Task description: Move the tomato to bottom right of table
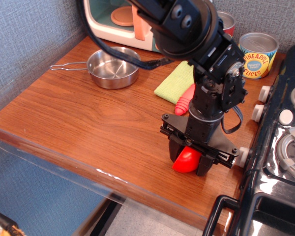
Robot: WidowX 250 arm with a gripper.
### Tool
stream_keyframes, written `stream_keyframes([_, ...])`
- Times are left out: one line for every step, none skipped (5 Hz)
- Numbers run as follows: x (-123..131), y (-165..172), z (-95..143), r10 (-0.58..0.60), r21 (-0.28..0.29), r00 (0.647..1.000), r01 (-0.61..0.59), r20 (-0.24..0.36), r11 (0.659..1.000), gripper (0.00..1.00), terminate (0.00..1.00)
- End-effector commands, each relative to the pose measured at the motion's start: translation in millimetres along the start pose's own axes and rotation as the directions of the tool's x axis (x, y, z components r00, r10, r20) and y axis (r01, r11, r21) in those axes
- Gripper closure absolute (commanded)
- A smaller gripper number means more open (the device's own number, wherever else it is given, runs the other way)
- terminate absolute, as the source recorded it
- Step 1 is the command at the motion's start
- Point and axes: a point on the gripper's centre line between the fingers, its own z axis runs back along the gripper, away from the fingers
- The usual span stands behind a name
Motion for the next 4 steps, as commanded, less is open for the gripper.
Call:
stream_keyframes([-4,13,28,0.011,-0.026,0.998,-0.009,0.062,1.0,0.0,0.0])
stream_keyframes([3,13,60,0.017,-0.067,0.989,-0.007,0.15,0.998,0.0,0.0])
stream_keyframes([13,25,107,0.081,-0.143,0.959,-0.043,0.27,0.989,0.0,0.0])
stream_keyframes([16,73,125,0.185,-0.129,0.951,-0.157,0.248,0.979,0.0,0.0])
